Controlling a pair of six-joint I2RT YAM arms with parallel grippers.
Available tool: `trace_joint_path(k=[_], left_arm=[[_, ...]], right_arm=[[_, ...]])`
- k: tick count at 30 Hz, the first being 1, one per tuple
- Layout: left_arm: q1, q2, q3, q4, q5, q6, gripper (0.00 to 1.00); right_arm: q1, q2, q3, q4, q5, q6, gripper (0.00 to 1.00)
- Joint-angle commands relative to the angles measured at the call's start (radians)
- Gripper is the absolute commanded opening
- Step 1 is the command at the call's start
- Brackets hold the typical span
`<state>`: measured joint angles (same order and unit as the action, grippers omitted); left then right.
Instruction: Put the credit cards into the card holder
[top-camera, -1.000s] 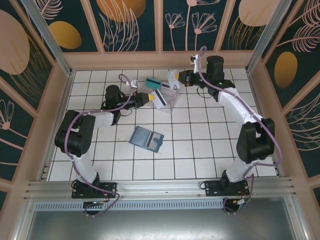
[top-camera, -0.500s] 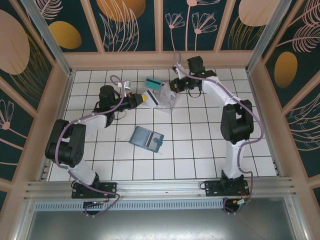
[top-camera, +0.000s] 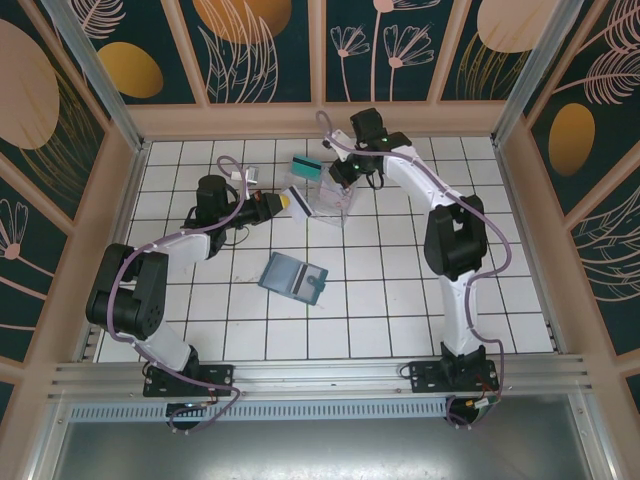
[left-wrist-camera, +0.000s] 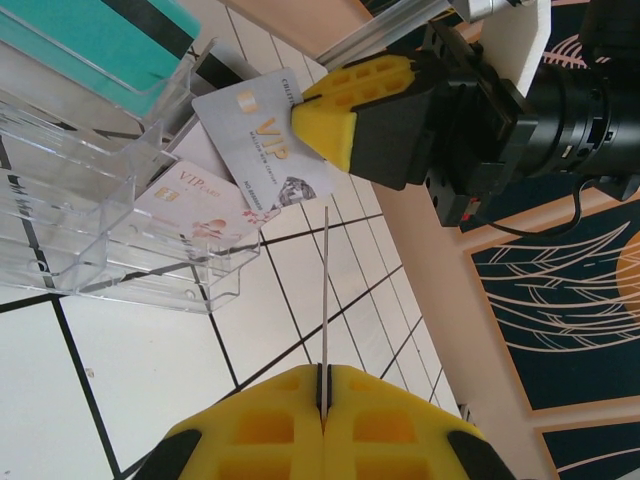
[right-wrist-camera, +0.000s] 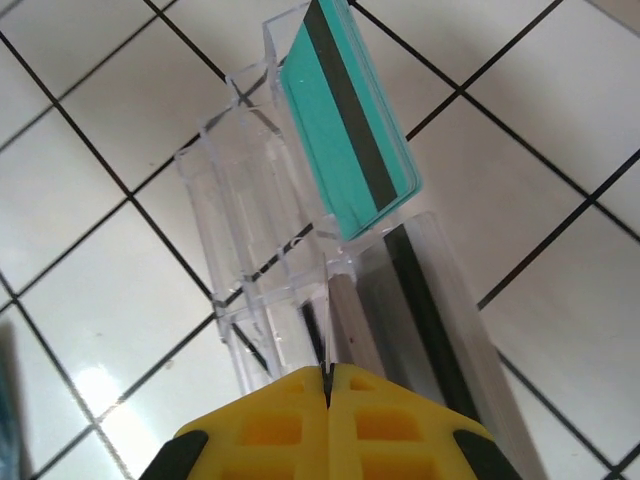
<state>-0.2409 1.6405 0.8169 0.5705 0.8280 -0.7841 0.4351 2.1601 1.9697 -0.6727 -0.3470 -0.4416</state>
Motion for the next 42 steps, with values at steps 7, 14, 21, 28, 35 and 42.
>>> trace_joint_path(k=[7,14,21,28,35,42], left_arm=[[0.006,-0.038,-0.005,-0.035,-0.003,0.045,0.03],[0.010,-0.030,-0.003,-0.027,0.006,0.039,0.03],[0.010,-0.016,0.008,-0.001,0.018,0.017,0.03],[0.010,-0.021,0.004,0.005,0.018,0.008,0.04],[0.010,-0.018,0.001,0.002,0.018,0.009,0.04],[0.010,-0.019,-0.005,0.006,0.021,0.008,0.04]], right_arm=[[0.042,-0.029,-0.093,0.029,0.104,-0.113,0.00],[0.048,-0.153,-0.328,0.221,0.157,-0.086,0.00],[0.024,-0.108,-0.257,0.148,0.107,-0.088,0.00],[0.021,-0.018,-0.157,0.060,0.076,-0.098,0.00],[0.014,-0.016,-0.169,0.060,0.074,-0.096,0.00],[-0.006,-0.040,-0.209,0.054,0.081,-0.091,0.00]])
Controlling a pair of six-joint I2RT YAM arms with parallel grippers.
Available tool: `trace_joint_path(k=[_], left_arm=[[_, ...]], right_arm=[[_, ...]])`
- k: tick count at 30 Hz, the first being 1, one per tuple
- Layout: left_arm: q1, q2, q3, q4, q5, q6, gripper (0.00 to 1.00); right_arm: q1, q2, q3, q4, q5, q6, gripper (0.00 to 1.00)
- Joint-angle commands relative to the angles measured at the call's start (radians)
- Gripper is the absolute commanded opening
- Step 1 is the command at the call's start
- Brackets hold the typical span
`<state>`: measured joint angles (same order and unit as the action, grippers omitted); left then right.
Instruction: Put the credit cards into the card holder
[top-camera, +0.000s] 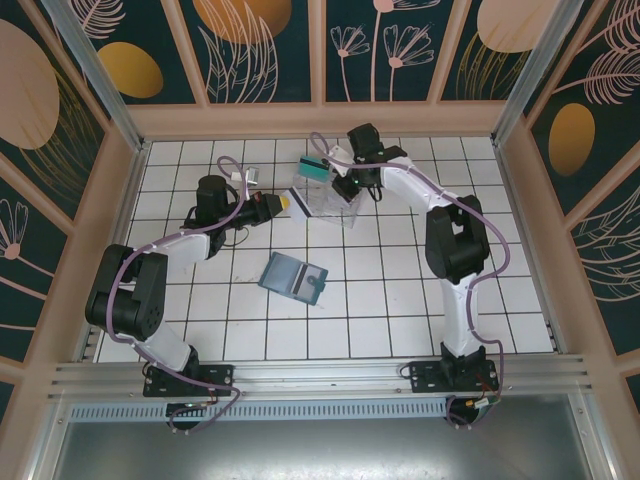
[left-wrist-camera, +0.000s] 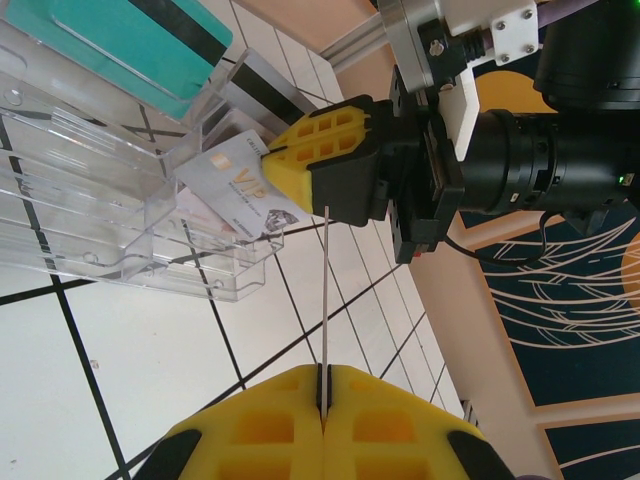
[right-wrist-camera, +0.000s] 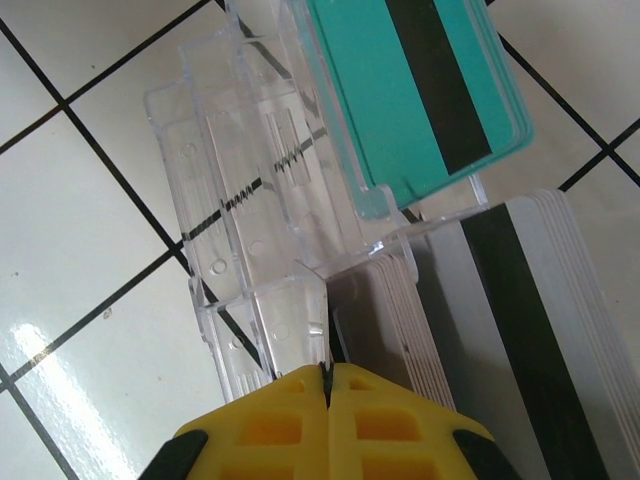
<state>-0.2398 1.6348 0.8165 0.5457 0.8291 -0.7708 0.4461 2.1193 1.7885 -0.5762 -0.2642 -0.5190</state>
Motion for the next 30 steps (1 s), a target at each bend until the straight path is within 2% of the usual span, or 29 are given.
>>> trace_joint_path(k=[1,6,15,22,26,30], left_arm=[[0.009,-0.013,-0.006,0.031,0.019,-0.006,0.04],[0.009,-0.006,-0.010,0.046,0.019,-0.014,0.04],[0.009,-0.012,-0.008,0.045,0.023,-0.018,0.04],[0.009,-0.011,-0.015,0.086,0.037,-0.040,0.04],[0.007,0.000,-0.034,0.168,0.089,-0.077,0.04],[-0.003,0.024,-0.033,0.227,0.165,-0.105,0.04]], right_arm=[[-0.019,-0.007,-0.038,-0.036,-0.006,-0.009,0.00],[-0.017,-0.016,-0.064,-0.031,-0.038,0.004,0.00],[-0.015,-0.071,-0.078,0.012,-0.094,0.035,0.27],[-0.028,-0.213,-0.128,0.107,-0.125,0.143,0.33],[-0.069,-0.318,-0.236,0.211,-0.285,0.336,0.34],[-0.097,-0.388,-0.421,0.403,-0.608,0.592,0.34]])
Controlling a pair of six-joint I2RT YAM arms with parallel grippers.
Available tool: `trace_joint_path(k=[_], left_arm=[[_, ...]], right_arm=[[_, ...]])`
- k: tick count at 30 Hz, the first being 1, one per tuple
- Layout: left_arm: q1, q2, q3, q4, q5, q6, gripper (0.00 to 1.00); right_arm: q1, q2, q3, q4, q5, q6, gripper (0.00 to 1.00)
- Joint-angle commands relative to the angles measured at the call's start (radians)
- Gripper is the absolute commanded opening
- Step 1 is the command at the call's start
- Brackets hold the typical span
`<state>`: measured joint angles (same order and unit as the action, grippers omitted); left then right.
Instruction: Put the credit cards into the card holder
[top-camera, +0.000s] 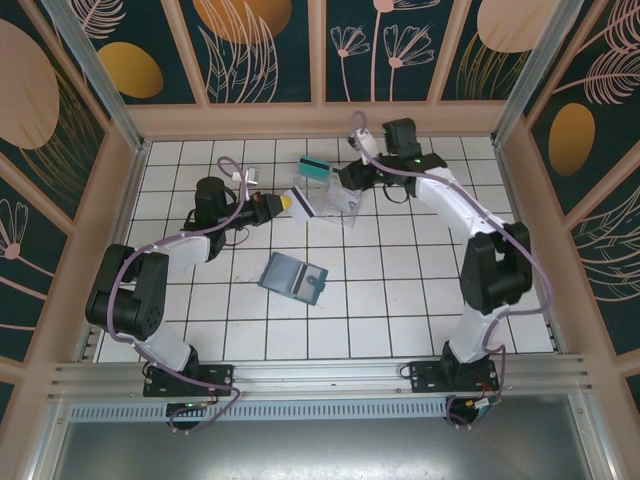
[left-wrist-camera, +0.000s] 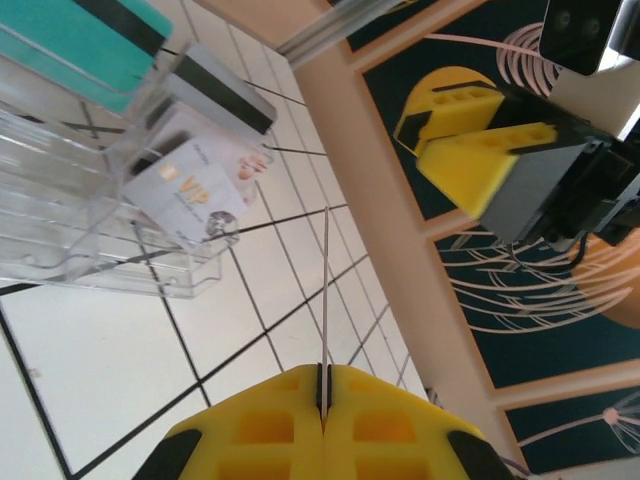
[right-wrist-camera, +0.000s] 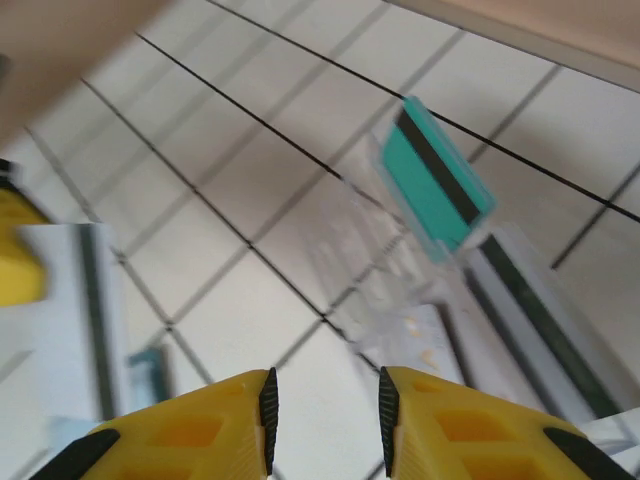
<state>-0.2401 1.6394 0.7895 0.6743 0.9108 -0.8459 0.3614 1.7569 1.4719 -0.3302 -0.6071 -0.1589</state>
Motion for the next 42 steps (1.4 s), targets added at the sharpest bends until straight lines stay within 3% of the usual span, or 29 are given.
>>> trace_joint_path(k=[1,3,7,14,17,19,25,29,30,32,34,38,42], left_arm=[[-0.008,0.022,-0.003,0.100,0.100,-0.024,0.04],[-0.017,0.023,-0.001,0.105,0.129,-0.016,0.04],[-0.043,0.024,0.018,0.077,0.169,0.021,0.04],[-0.079,0.033,0.060,0.000,0.183,0.076,0.03],[-0.079,0.032,0.060,-0.004,0.183,0.078,0.03],[-0.079,0.033,0.061,-0.004,0.182,0.079,0.02],[-0.081,0.039,0.064,-0.002,0.182,0.077,0.02],[-0.081,0.042,0.063,-0.005,0.179,0.077,0.04],[-0.082,0.040,0.064,-0.012,0.172,0.079,0.08],[-0.080,0.027,0.066,-0.096,0.117,0.121,0.32],[-0.068,0.011,0.068,-0.217,0.017,0.195,0.42],[-0.008,-0.025,-0.011,-0.301,-0.148,0.210,0.43],[0.002,-0.084,-0.074,-0.453,-0.354,0.276,0.43]], right_arm=[[-0.010,-0.040,-0.167,0.238,-0.336,0.308,0.34],[0.001,-0.067,-0.271,0.372,-0.428,0.433,0.35],[0.045,-0.118,-0.417,0.593,-0.470,0.591,0.38],[0.060,-0.120,-0.465,0.691,-0.470,0.649,0.35],[0.061,-0.116,-0.455,0.689,-0.485,0.648,0.27],[0.062,-0.113,-0.449,0.679,-0.488,0.641,0.15],[0.071,-0.099,-0.436,0.659,-0.504,0.628,0.13],[0.084,-0.091,-0.431,0.680,-0.488,0.659,0.00],[0.088,-0.091,-0.433,0.690,-0.477,0.674,0.00],[0.093,-0.099,-0.450,0.697,-0.448,0.706,0.00],[0.097,-0.124,-0.494,0.715,-0.409,0.742,0.00],[0.146,-0.202,-0.617,0.698,-0.284,0.772,0.00],[0.241,-0.250,-0.786,0.824,-0.142,0.919,0.00]])
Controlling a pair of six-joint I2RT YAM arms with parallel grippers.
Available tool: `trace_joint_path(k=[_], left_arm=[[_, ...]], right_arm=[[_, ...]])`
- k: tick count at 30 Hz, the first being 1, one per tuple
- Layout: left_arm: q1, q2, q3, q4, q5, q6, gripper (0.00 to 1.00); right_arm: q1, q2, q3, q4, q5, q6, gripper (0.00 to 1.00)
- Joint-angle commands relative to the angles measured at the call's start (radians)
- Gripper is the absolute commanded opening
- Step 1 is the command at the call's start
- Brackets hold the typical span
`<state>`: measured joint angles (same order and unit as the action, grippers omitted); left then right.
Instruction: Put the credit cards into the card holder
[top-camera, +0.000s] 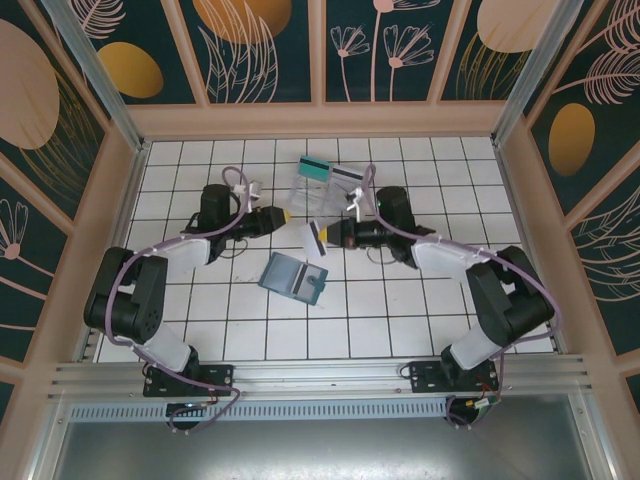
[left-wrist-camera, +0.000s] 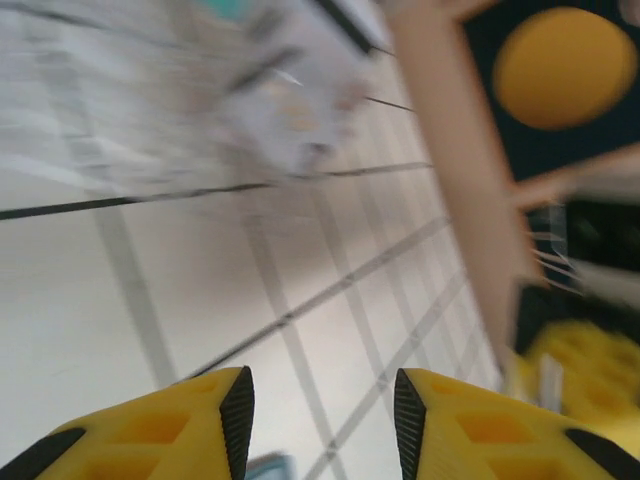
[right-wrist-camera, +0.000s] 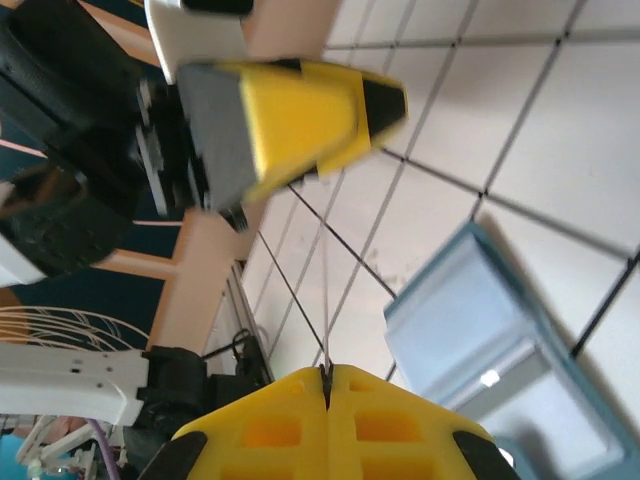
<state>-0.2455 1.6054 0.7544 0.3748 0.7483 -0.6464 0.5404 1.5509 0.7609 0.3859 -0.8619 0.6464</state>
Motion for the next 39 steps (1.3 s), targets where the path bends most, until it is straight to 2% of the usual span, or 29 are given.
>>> trace_joint_path(k=[1,6,8,14,23,33,39], left_arm=[[0.006,-0.069,-0.061,-0.173,-0.225,0.084,0.42],[0.008,-0.147,-0.143,-0.280,-0.433,0.111,0.38],[0.008,-0.160,-0.174,-0.291,-0.462,0.117,0.36],[0.006,-0.139,-0.249,-0.266,-0.378,0.100,0.27],[-0.004,-0.118,-0.308,-0.177,-0.246,0.034,0.15],[-0.043,-0.124,-0.347,-0.144,-0.231,-0.013,0.10],[-0.075,-0.137,-0.362,-0.125,-0.233,-0.051,0.10]], right_arm=[[0.091,-0.049,-0.113,0.154,0.150,0.149,0.00],[0.225,-0.033,-0.197,0.256,0.358,0.271,0.00],[0.262,-0.018,-0.225,0.276,0.438,0.320,0.00],[0.317,0.031,-0.289,0.376,0.546,0.396,0.00],[0.324,0.130,-0.287,0.506,0.558,0.443,0.00],[0.296,0.171,-0.317,0.553,0.560,0.489,0.00],[0.283,0.119,-0.347,0.505,0.590,0.468,0.00]])
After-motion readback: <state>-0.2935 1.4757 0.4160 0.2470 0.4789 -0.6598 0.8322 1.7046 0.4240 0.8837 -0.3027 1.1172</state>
